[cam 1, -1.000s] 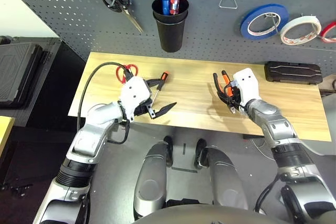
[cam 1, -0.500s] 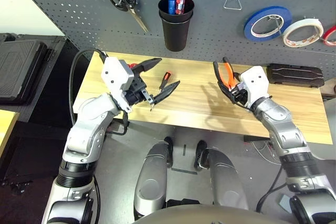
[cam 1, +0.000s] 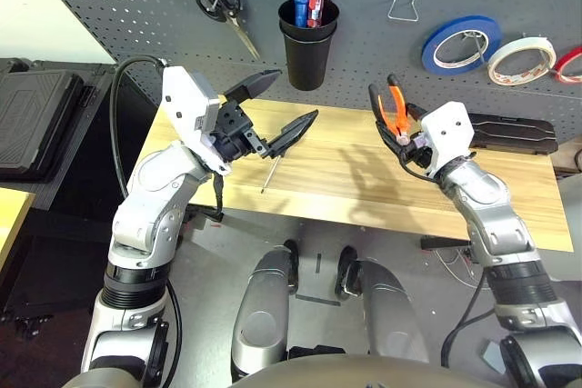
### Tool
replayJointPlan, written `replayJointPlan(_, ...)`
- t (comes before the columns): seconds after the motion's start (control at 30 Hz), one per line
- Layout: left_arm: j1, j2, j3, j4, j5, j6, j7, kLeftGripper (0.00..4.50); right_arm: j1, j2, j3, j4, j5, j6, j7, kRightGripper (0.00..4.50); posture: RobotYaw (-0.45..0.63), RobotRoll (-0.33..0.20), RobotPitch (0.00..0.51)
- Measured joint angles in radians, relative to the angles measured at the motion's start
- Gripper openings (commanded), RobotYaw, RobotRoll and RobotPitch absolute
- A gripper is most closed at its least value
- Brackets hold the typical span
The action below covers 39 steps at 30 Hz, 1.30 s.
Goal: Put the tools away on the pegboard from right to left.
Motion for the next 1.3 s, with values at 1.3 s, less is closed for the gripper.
replayJointPlan(1.3,-0.054,-0.053,0.012,0.022,-0.032,-0.026,0.001,4.50,-0.521,0.113,-0.058,0.192,-0.042,-0.130,-0.202,2.78,0.20,0.000,0.202)
